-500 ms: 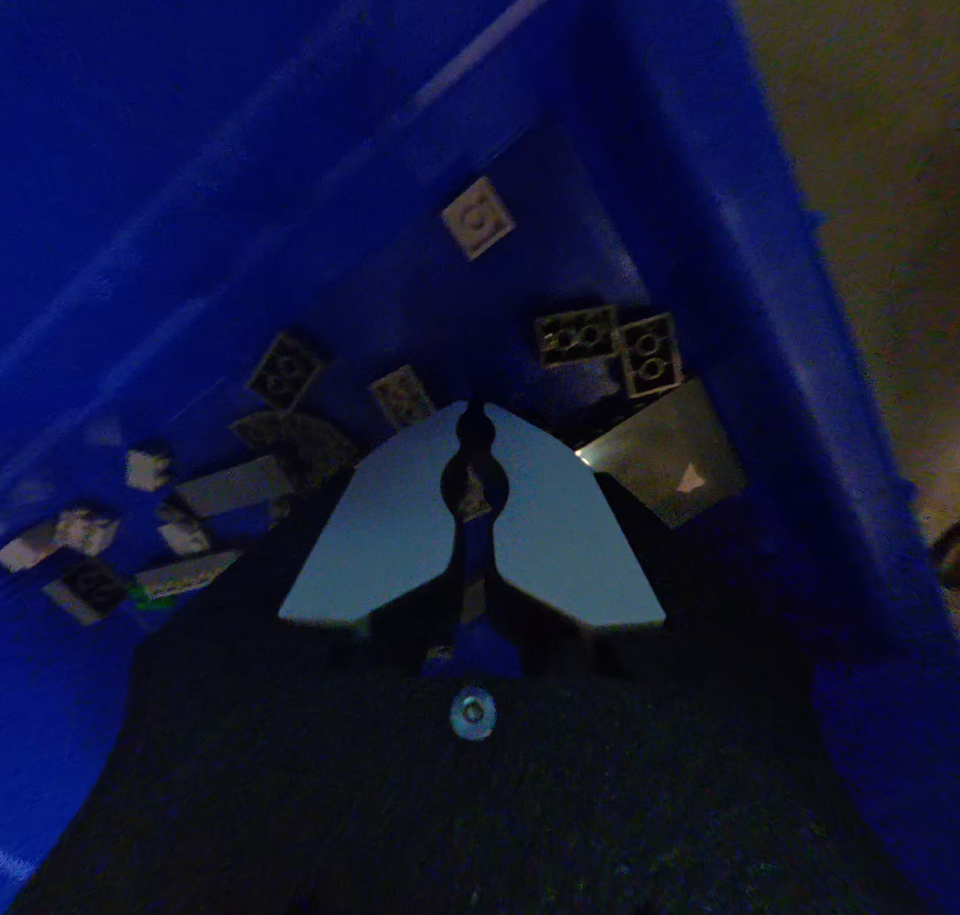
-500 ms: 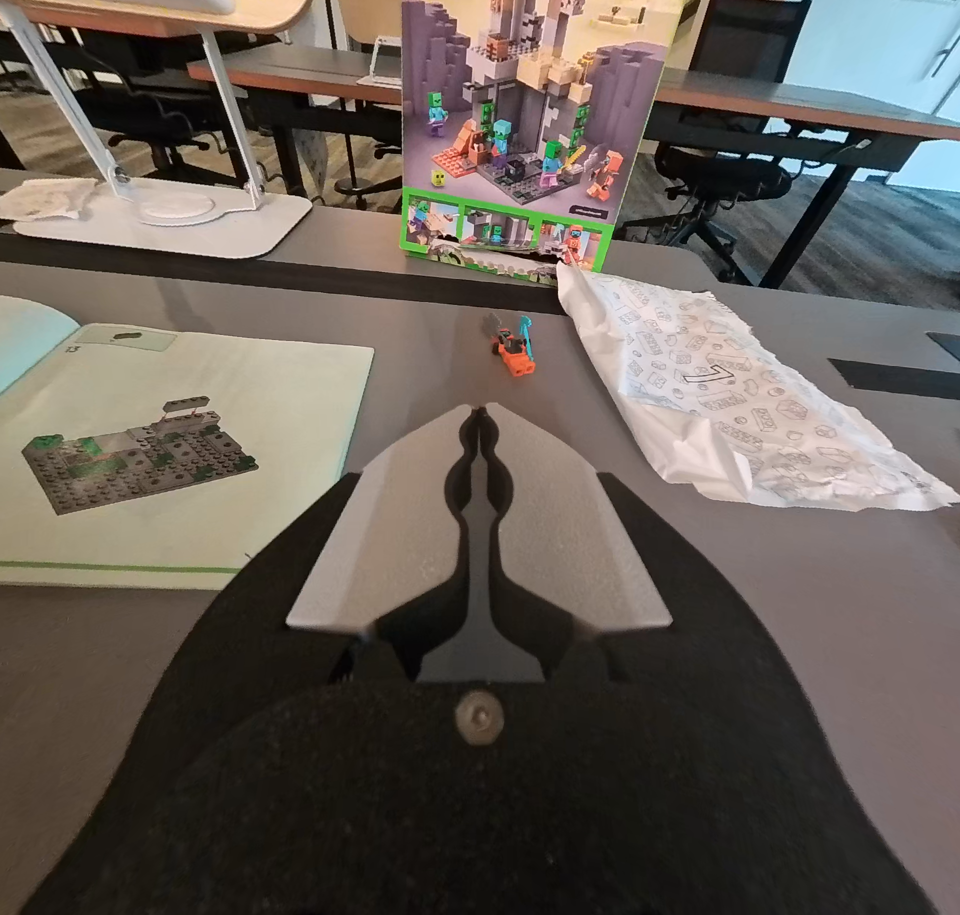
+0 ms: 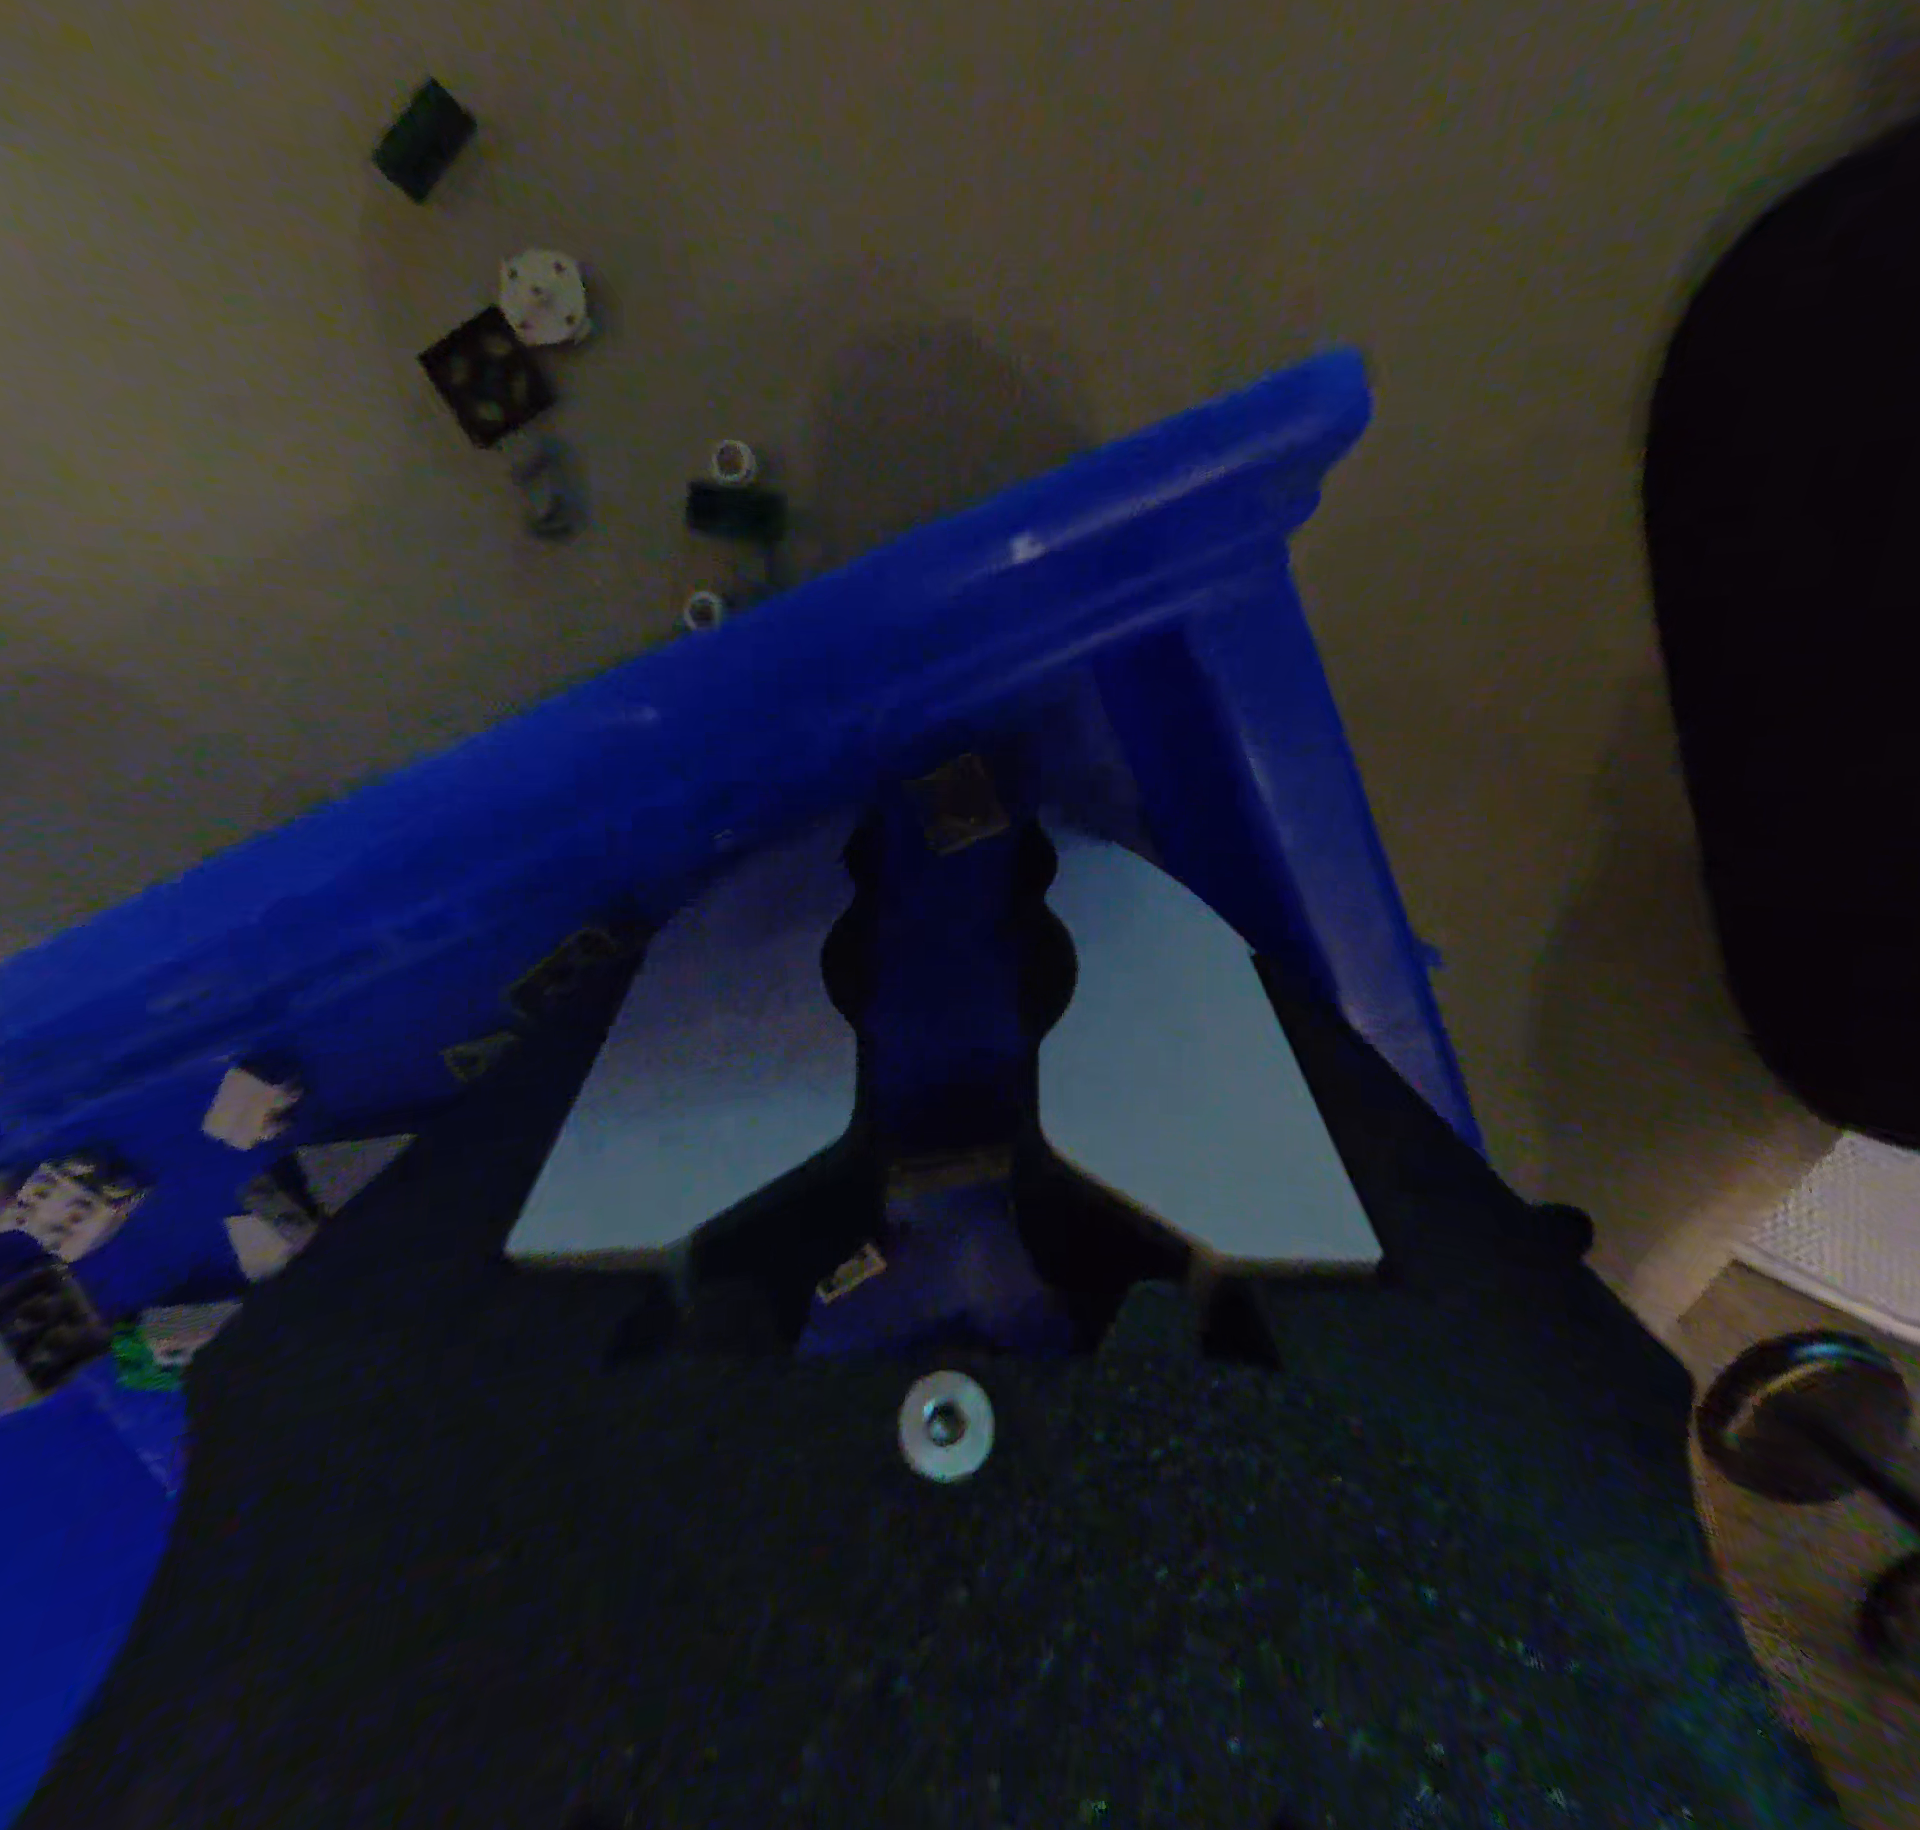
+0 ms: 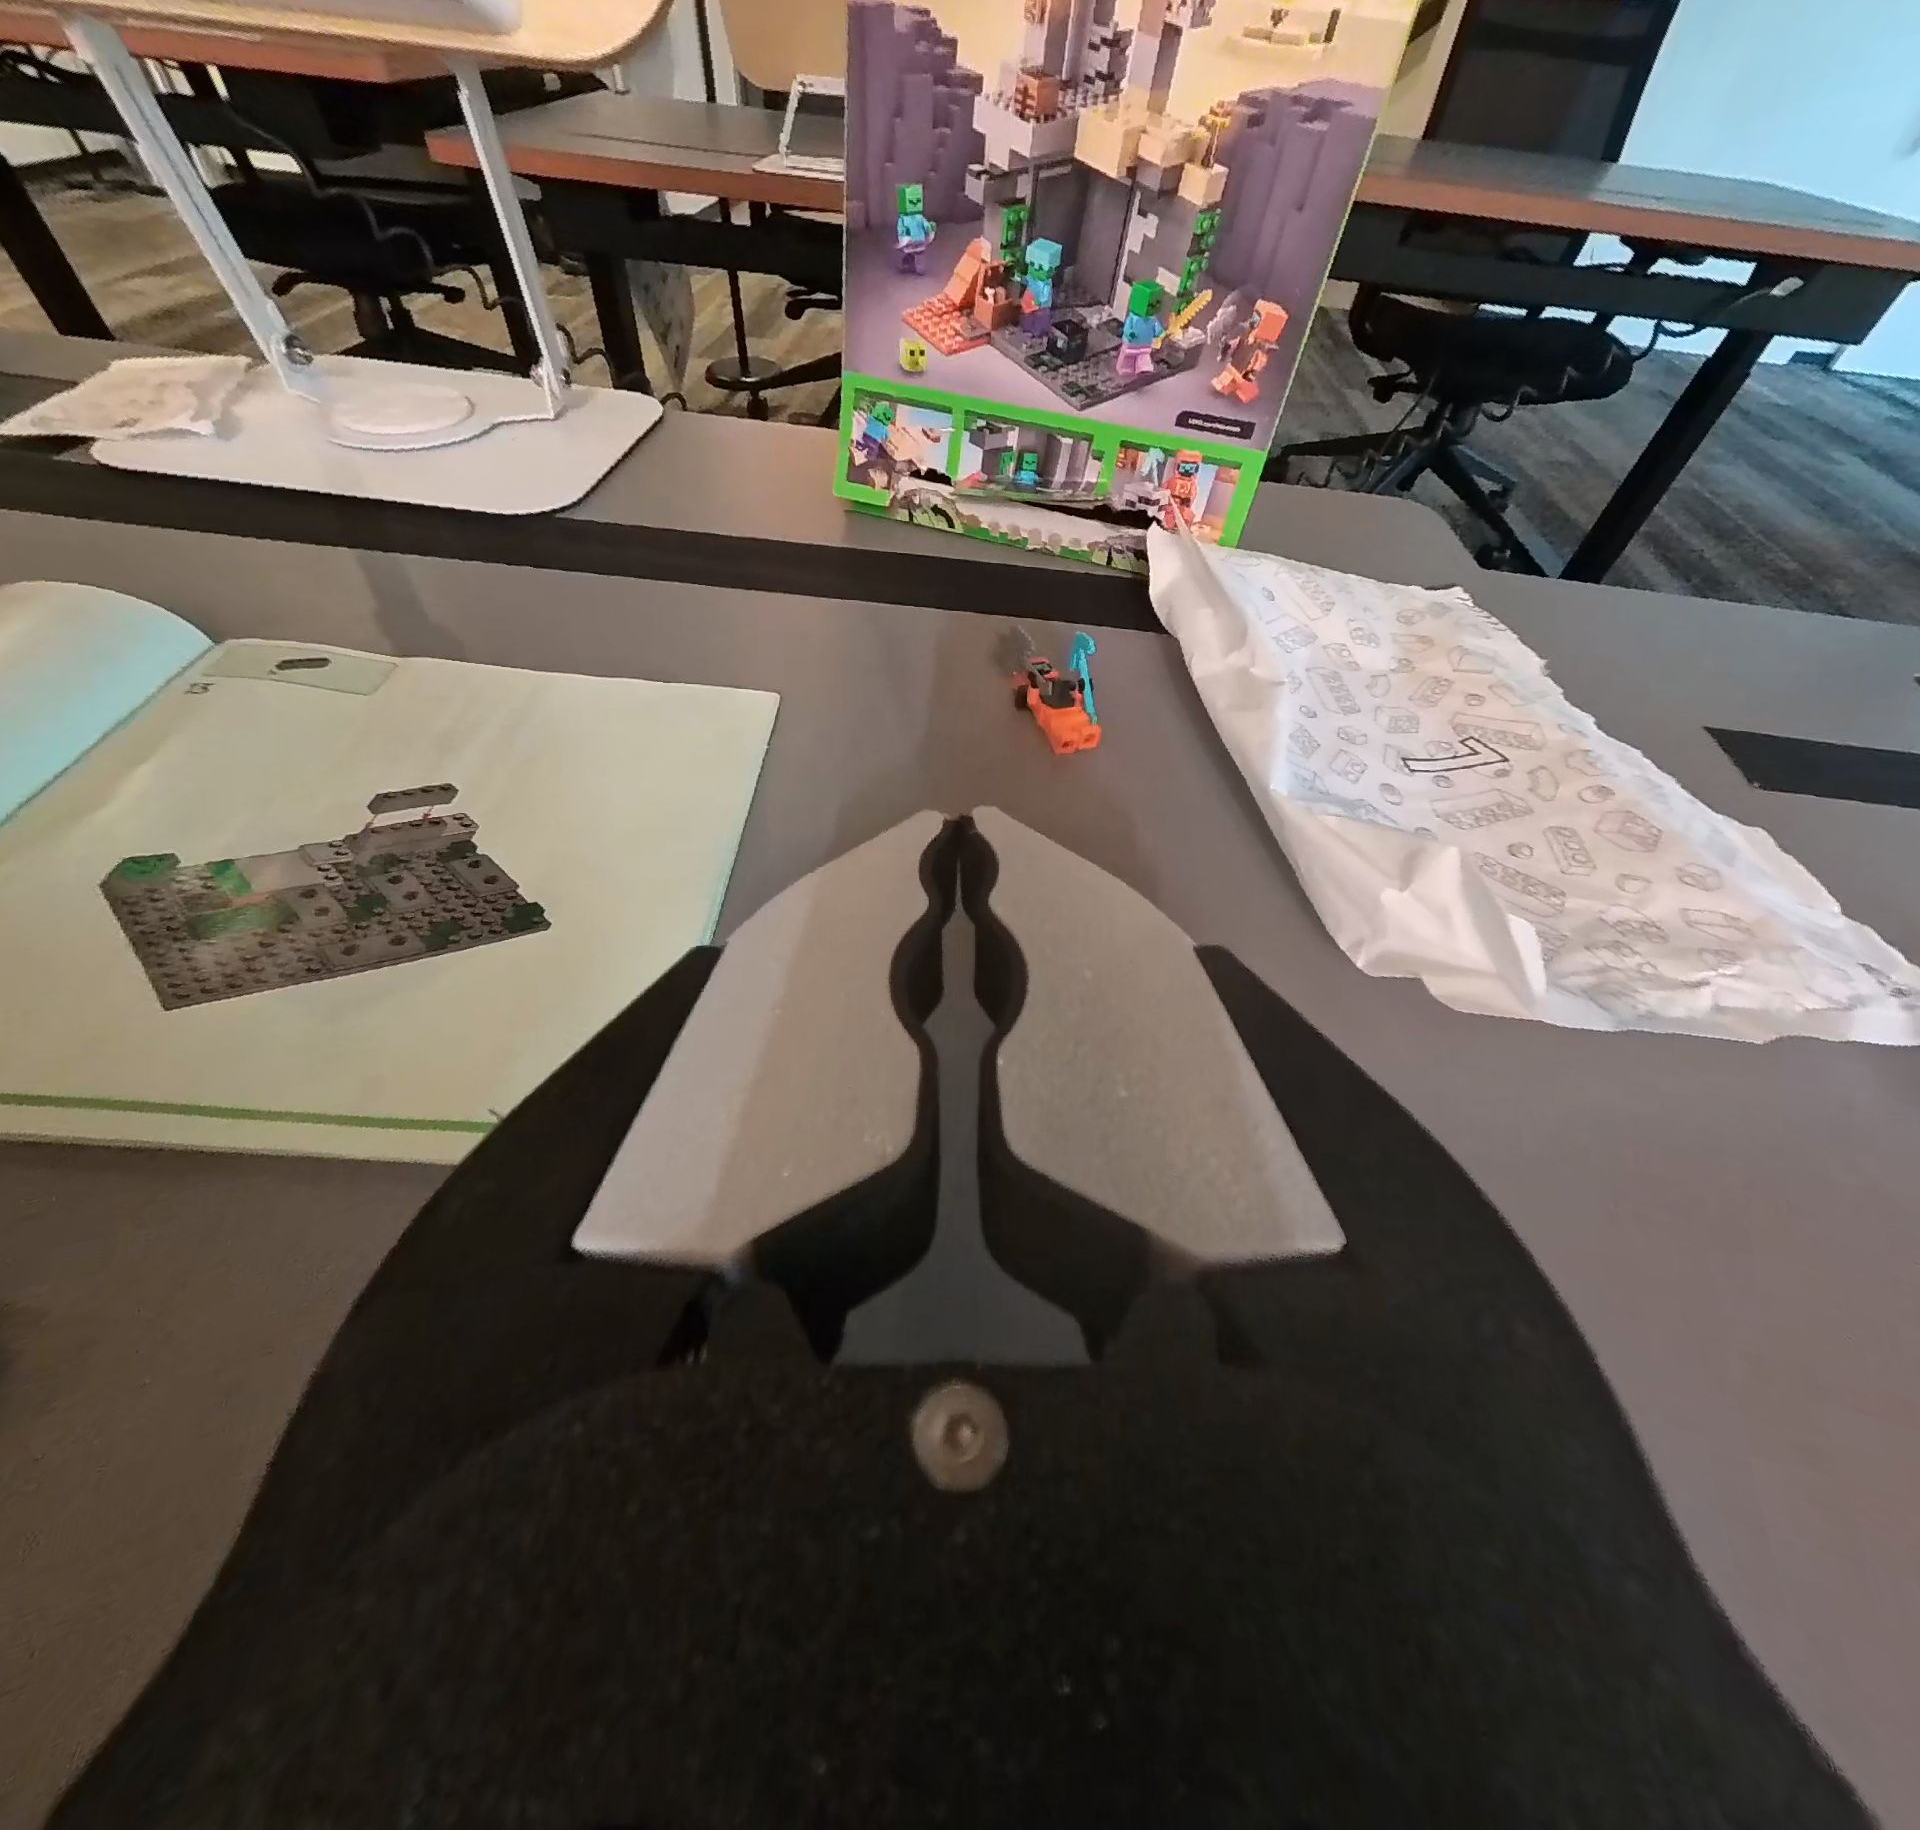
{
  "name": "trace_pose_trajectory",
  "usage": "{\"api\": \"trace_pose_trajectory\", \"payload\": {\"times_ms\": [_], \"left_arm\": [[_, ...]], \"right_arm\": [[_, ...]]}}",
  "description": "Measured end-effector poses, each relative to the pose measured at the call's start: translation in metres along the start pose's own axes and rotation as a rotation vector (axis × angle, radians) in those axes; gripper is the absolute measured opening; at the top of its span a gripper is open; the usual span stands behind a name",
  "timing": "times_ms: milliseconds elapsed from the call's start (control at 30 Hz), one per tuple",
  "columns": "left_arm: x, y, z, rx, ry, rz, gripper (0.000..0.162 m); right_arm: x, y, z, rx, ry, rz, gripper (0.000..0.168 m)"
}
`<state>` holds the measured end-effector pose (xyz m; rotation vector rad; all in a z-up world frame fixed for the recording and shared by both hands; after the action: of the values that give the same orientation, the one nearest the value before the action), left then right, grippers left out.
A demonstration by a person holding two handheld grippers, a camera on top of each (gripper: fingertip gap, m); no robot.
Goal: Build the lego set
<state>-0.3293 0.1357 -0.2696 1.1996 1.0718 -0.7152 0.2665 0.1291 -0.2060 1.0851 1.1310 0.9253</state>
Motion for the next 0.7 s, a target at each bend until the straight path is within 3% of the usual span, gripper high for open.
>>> {"api": "trace_pose_trajectory", "payload": {"times_ms": [33,300,400,567,700], "left_arm": [[0.003,0.0,0.001,-0.012,0.009,-0.006,0.025],[0.007,-0.002,0.003,-0.01,0.106,-0.059,0.017],[-0.001,-0.002,0.013,-0.12,-0.038,0.009,0.017],[-0.034,0.009,0.027,-0.357,-0.421,0.228,0.016],[-0.043,0.004,0.01,-0.474,-0.485,0.282,0.025]], "right_arm": [[0.0,0.0,0.0,0.007,0.004,0.002,0.0],[-0.002,0.002,-0.002,0.04,0.043,0.012,0.0],[-0.002,0.003,-0.003,0.05,0.06,0.014,0.0],[-0.004,0.004,-0.005,0.075,0.086,0.018,0.0],[-0.005,0.005,-0.008,0.071,0.096,0.018,0.0]]}}
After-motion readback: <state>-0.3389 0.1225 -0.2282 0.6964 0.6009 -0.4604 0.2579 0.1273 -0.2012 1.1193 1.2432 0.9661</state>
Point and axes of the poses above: each gripper's, where its closed fingertips meet, x out along the fingers, y out of its top, z = x × y across the jaws, the point moved 1 cm from there along -x, back along the fingers, and after that the axes turned 1 degree about z, right-handed, at the moved point
